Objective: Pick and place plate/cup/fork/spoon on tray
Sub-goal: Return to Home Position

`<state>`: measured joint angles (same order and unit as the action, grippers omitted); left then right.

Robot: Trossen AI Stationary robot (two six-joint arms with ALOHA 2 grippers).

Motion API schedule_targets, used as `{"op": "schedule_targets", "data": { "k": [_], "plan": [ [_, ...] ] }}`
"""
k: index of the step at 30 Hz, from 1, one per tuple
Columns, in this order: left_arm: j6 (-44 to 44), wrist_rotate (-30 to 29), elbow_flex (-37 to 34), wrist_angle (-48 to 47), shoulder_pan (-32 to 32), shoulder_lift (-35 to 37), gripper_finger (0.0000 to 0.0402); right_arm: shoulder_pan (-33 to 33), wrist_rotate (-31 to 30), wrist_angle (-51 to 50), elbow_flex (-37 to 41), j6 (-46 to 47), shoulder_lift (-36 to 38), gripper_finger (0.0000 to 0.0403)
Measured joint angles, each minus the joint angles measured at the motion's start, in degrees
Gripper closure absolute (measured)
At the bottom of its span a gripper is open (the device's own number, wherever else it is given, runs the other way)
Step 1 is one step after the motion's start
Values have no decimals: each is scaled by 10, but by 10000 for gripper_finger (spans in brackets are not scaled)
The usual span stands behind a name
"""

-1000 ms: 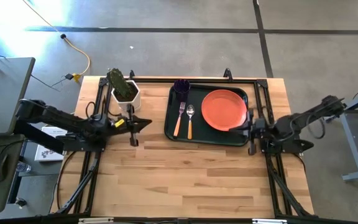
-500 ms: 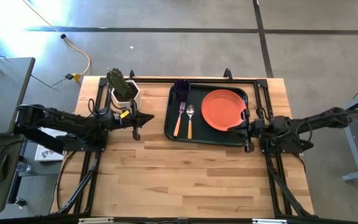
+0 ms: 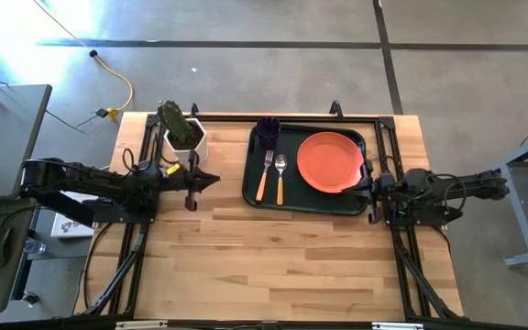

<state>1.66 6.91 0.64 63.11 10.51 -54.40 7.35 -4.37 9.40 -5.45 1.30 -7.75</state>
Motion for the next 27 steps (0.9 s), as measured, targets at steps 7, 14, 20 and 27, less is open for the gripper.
{"op": "schedule_targets", "data": {
  "k": [7,14,20,27],
  "plan": [
    [-3,31,0,-10,11,10,401,0,5,-15,2,14,32,403],
    [-29,68,0,-112,53,106,401,0,-5,-60,17,43,77,403],
    [-31,68,0,-242,76,190,401,1,-14,-69,17,47,75,403],
    [-20,63,0,-379,79,294,401,2,-13,-35,50,58,75,403]
  ]
}}
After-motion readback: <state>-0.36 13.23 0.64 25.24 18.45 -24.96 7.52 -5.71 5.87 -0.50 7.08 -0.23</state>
